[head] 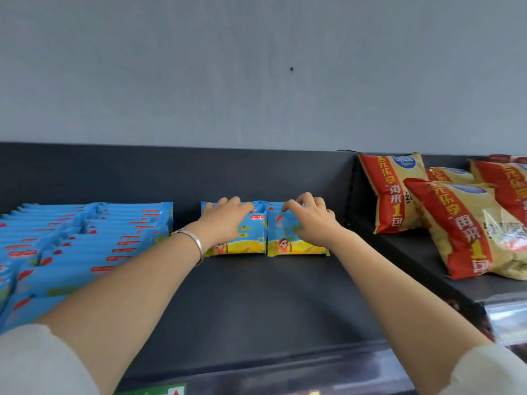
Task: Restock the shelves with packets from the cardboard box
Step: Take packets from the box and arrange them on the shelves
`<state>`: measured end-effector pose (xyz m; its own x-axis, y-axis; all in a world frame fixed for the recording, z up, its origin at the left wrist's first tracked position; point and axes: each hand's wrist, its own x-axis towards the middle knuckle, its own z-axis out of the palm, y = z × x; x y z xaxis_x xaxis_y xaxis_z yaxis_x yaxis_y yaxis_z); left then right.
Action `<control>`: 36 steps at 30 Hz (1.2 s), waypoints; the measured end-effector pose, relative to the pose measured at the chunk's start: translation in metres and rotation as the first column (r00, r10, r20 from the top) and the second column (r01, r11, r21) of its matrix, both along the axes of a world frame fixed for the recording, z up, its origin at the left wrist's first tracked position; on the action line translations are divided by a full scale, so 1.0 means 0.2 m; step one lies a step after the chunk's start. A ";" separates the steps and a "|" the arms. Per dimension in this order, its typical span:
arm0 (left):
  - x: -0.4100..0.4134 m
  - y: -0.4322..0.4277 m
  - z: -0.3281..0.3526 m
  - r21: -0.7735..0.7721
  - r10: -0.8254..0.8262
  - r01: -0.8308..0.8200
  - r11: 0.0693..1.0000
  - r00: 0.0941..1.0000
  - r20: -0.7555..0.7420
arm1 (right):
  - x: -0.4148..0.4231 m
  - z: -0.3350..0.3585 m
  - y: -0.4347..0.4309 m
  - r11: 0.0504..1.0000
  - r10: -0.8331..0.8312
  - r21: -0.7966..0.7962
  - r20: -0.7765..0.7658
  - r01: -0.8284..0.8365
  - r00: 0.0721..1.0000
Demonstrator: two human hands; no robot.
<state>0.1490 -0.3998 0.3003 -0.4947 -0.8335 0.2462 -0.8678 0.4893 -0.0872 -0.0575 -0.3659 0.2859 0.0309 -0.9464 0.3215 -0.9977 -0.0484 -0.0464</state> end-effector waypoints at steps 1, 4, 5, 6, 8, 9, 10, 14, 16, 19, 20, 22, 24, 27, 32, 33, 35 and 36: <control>-0.01 0.00 -0.01 -0.034 -0.014 0.014 0.999 1.000 0.009 | 0.00 0.00 0.00 1.000 0.005 -0.008 -0.046 -0.005 0.999; -0.03 -0.01 -0.03 -0.121 -0.048 0.052 0.991 0.998 0.033 | 0.00 0.00 -0.01 1.000 0.007 0.012 -0.095 -0.006 0.995; -0.03 -0.01 -0.03 -0.141 -0.054 0.061 0.988 0.997 0.051 | 0.00 0.00 0.00 1.000 0.008 0.020 -0.086 -0.006 0.996; -0.03 -0.02 -0.03 -0.156 -0.057 0.067 0.985 0.996 0.071 | 0.00 -0.01 0.00 1.000 0.008 0.022 -0.084 -0.007 0.996; -0.03 -0.02 -0.04 -0.187 -0.052 0.071 0.980 0.993 0.107 | 0.00 -0.02 0.00 1.000 0.005 0.010 -0.094 -0.004 0.996; -0.03 -0.01 -0.05 -0.206 -0.045 0.070 0.976 0.991 0.126 | 0.01 -0.03 0.01 1.000 0.001 -0.002 -0.098 -0.001 0.995; -0.03 -0.01 -0.05 -0.223 -0.033 0.064 0.973 0.989 0.143 | 0.01 -0.04 0.01 1.000 -0.006 -0.017 -0.103 0.004 0.995; -0.01 0.03 -0.05 -0.233 0.008 0.033 0.972 0.985 0.173 | 0.03 -0.07 0.05 0.993 -0.059 -0.108 -0.130 0.045 0.990; 0.03 0.06 -0.03 -0.233 0.001 0.033 0.972 0.990 0.142 | 0.03 -0.06 0.08 0.988 -0.096 -0.127 -0.095 0.083 0.991; 0.09 0.11 -0.01 -0.227 -0.023 0.050 0.973 0.992 0.122 | 0.05 -0.07 0.15 0.983 -0.139 -0.128 -0.040 0.133 0.990; 0.11 0.13 -0.01 -0.225 -0.032 0.057 0.973 0.993 0.117 | 0.06 -0.07 0.17 0.981 -0.148 -0.128 -0.028 0.143 0.989; 0.14 0.18 0.00 -0.210 -0.057 0.077 0.975 0.993 0.101 | 0.09 -0.08 0.23 0.980 -0.158 -0.124 0.003 0.157 0.987; 0.14 0.24 0.00 -0.173 -0.096 0.109 0.979 0.992 0.079 | 0.12 -0.08 0.29 0.979 -0.161 -0.118 0.042 0.165 0.986; 0.10 0.34 0.02 -0.131 -0.184 0.185 0.974 0.983 0.016 | 0.16 -0.09 0.41 0.971 -0.169 -0.157 0.085 0.181 0.982; 0.01 0.52 0.01 -0.166 -0.283 0.262 0.951 0.952 -0.116 | 0.15 -0.09 0.62 0.948 -0.195 -0.248 0.046 0.200 0.980; -0.01 0.55 0.01 -0.188 -0.301 0.275 0.943 0.945 -0.127 | 0.14 -0.09 0.67 0.942 -0.198 -0.271 0.036 0.200 0.980; -0.06 0.61 -0.01 -0.228 -0.332 0.298 0.927 0.934 -0.131 | 0.12 -0.09 0.76 0.928 -0.201 -0.313 0.036 0.202 0.979; -0.08 0.64 -0.01 -0.240 -0.342 0.306 0.921 0.931 -0.127 | 0.11 -0.09 0.80 0.924 -0.200 -0.324 0.038 0.201 0.979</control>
